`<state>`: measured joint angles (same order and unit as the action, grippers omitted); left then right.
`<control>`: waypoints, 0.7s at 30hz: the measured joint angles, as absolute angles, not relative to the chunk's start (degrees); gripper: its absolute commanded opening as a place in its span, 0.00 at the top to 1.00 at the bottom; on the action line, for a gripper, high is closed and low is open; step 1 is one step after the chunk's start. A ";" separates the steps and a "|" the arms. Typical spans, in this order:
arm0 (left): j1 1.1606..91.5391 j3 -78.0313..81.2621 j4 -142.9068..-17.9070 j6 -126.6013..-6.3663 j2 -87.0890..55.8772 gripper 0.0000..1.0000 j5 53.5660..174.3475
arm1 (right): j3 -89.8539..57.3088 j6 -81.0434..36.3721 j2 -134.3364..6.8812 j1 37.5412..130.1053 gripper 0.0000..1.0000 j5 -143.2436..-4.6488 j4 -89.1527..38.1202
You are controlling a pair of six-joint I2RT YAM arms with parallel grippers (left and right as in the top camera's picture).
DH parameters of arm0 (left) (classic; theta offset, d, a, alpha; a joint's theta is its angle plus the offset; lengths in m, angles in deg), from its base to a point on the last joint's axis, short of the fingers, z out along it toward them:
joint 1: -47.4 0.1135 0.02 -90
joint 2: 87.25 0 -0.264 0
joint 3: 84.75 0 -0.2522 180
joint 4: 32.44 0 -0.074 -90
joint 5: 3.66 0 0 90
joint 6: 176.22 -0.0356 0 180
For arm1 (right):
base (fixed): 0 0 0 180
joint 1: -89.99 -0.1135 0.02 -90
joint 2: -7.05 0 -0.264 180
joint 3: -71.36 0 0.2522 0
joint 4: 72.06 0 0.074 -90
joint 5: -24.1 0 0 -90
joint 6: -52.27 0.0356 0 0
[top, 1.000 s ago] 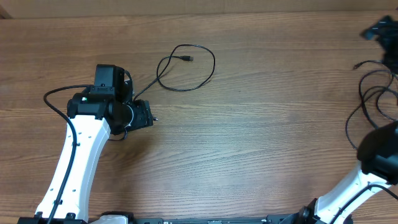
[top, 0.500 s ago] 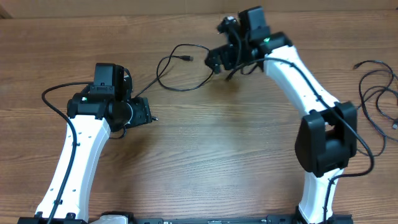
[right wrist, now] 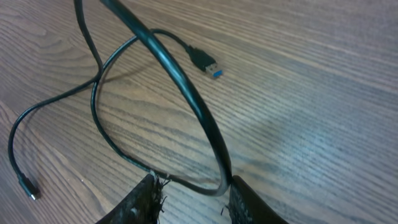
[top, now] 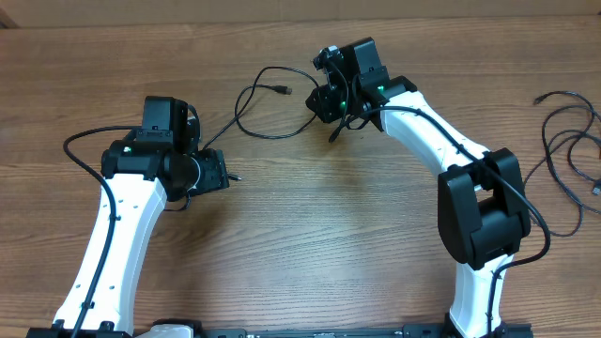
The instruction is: Untangle cables
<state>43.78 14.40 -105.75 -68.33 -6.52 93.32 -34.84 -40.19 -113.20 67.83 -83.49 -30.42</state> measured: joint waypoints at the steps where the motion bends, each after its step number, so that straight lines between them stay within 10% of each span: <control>1: 43.78 14.40 -105.75 -68.33 -6.52 0.32 93.32 | -34.84 -39.52 -113.20 67.83 0.54 -83.53 -30.20; 11: 43.78 14.40 -106.36 -68.33 -6.52 0.32 93.32 | -34.71 -39.23 -113.68 67.83 0.28 -79.77 -40.91; 17: 43.78 14.40 -106.38 -68.33 -6.52 0.32 93.32 | -34.64 -38.90 -116.35 67.83 0.96 -79.03 -40.39; 21: 43.78 14.40 -106.36 -68.33 -6.52 0.32 93.32 | -34.62 -38.99 -115.87 67.99 0.96 -78.98 -31.73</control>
<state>43.78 14.40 -106.36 -68.33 -6.52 93.32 -34.62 -38.99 -115.87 67.99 -78.98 -31.73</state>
